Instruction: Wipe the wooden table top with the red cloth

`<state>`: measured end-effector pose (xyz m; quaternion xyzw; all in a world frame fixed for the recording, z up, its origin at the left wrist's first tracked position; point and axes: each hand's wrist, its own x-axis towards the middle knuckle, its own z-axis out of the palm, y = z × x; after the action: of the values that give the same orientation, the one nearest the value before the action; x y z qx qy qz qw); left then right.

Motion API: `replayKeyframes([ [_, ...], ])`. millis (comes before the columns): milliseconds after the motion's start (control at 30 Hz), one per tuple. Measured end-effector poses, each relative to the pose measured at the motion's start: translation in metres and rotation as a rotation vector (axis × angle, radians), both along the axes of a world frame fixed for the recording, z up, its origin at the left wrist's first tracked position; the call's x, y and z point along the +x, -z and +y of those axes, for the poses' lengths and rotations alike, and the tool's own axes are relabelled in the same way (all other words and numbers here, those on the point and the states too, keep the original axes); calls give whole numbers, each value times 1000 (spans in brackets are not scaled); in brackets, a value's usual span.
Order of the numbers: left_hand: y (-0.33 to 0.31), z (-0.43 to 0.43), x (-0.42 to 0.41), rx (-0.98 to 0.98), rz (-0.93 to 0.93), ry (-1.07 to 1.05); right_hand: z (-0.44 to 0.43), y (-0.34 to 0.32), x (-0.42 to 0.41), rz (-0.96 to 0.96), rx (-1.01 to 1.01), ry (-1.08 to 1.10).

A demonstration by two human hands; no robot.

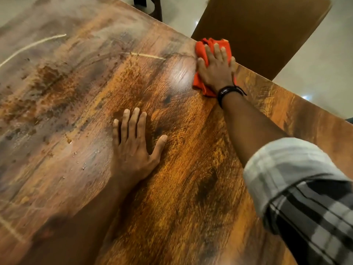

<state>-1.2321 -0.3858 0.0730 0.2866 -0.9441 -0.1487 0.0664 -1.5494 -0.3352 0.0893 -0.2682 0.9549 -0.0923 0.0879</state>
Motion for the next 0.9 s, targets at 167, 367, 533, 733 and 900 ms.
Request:
replayKeyframes([
  [167,-1,1,-1,9,41,-8,-65,0,38,-16,-14,-187],
  [367,-2,3,-2,-7,41,-30,5,5,109,4,-70,-320],
  [533,-2,1,-4,5,7,-15,81,3,72,45,-27,-123],
  [733,1,0,-3,-14,35,-12,-1,5,43,27,-18,-87],
  [900,7,3,-4,-55,159,-58,-84,6,79,36,17,-281],
])
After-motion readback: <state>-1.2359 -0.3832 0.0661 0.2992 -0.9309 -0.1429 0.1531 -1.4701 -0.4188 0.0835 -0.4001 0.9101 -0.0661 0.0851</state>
